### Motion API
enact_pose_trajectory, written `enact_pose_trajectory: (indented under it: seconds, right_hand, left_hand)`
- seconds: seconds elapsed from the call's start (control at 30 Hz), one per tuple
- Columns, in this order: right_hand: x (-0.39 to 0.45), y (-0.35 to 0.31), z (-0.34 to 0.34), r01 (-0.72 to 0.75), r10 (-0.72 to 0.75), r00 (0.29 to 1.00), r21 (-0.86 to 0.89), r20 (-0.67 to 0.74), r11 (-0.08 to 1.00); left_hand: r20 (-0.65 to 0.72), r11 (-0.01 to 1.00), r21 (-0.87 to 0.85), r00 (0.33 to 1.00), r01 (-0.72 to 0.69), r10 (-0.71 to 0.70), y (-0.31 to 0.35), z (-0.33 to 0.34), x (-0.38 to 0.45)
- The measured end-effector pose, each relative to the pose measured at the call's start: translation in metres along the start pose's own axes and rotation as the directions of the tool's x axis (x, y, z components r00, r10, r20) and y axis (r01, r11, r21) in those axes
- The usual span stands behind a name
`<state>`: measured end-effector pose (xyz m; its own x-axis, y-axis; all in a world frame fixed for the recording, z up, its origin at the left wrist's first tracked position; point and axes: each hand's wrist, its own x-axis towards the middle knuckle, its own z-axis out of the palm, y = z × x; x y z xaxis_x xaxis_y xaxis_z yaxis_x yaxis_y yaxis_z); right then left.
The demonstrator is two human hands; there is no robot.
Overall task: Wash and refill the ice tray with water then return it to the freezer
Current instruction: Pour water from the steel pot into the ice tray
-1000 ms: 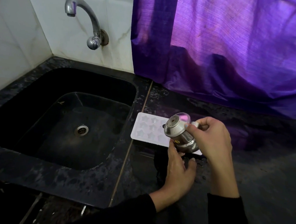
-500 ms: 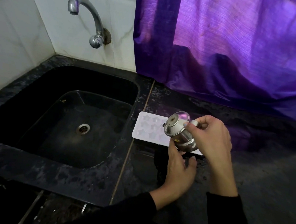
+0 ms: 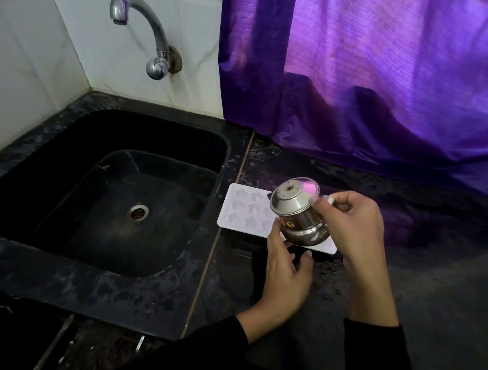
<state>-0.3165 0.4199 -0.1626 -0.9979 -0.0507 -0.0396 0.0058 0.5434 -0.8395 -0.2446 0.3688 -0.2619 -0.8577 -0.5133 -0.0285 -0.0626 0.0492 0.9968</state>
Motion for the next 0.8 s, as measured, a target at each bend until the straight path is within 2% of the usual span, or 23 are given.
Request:
enact_pose_trajectory:
  seconds: [0.13,0.33,0.8]
  right_hand:
    - [-0.002,-0.004,0.005,0.023,-0.023,1.0,-0.002,0.004,1.0]
    - [-0.008,-0.016,0.016,0.073,-0.068,0.997,-0.135,0.038,0.988]
    - [-0.01,-0.021,0.025,0.182,-0.171,0.983,-0.218,0.068,0.959]
  left_hand:
    - [-0.023,1.0,-0.003,1.0,0.003,-0.003,-0.003,-0.006,0.002]
    - [-0.025,0.998,-0.043,0.999,0.034,-0.035,-0.003,-0.008,0.004]
    - [-0.046,0.995,-0.063,0.996,0.079,-0.082,-0.003,-0.009,0.009]
